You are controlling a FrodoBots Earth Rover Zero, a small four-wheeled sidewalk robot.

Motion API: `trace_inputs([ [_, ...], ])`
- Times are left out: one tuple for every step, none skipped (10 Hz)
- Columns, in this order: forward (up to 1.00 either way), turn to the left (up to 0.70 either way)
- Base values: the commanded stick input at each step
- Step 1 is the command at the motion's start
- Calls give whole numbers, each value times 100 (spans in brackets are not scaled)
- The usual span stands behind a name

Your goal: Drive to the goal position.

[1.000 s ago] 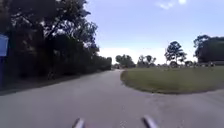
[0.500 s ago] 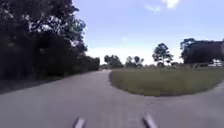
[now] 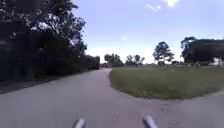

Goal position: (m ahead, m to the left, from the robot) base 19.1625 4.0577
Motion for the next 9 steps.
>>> trace_inputs([
  [50, 0],
  [50, 0],
  [50, 0],
  [50, 0],
  [50, 0],
  [50, 0],
  [50, 0],
  [50, 0],
  [50, 24],
])
